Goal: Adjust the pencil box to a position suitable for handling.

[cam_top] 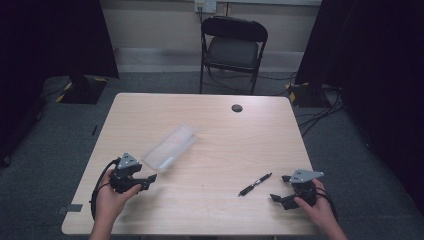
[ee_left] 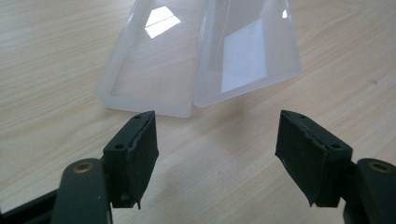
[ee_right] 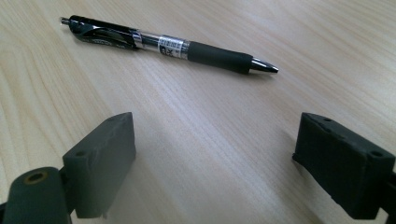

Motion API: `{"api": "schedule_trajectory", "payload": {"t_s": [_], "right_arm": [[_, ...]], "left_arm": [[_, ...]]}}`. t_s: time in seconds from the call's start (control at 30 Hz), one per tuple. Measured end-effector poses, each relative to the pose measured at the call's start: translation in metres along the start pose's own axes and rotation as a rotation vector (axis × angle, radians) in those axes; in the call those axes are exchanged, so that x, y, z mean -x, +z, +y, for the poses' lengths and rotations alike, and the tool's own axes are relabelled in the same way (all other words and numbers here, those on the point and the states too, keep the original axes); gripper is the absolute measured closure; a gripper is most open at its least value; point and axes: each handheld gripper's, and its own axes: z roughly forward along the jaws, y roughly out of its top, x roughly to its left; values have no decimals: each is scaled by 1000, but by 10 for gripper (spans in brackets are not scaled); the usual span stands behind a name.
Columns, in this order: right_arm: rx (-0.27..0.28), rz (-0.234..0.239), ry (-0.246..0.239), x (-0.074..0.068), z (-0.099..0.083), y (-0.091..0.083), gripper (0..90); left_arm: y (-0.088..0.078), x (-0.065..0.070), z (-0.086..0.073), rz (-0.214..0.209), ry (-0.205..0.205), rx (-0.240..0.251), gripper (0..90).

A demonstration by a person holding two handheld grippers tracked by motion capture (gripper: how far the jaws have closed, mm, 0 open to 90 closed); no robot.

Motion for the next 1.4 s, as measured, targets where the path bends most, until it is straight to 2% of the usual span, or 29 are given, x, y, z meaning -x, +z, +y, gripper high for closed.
{"api": "schedule_trajectory", "payload": {"t_s": [0.17, 0.2, 0.43, 0.77, 0.83, 0.93, 1.13, 1.27, 1.33, 1.4], "right_arm": [[1, 0, -2, 0, 0, 0, 114], [0, 0, 0, 0, 0, 0, 115], [0, 0, 0, 0, 0, 0, 115], [0, 1, 0, 0, 0, 0, 115], [0, 0, 0, 0, 0, 0, 115], [0, 0, 0, 0, 0, 0, 115], [0, 0, 0, 0, 0, 0, 115], [0, 1, -1, 0, 0, 0, 114], [0, 0, 0, 0, 0, 0, 114], [0, 0, 0, 0, 0, 0, 114]], "left_arm": [[0, -9, 0, 16, 0, -7, 306], [1, -10, 0, 17, -15, 1, 307], [2, -22, 3, 51, -41, 4, 324], [23, -31, 14, 68, -52, 12, 359], [27, -33, 16, 80, -40, 4, 359], [31, -38, 19, 87, -59, 20, 359], [38, -47, 26, 114, -54, 19, 358], [45, -48, 25, 118, -46, -1, 383], [48, -48, 23, 124, -28, -15, 426], [52, -46, 21, 111, -31, -23, 478]]}}
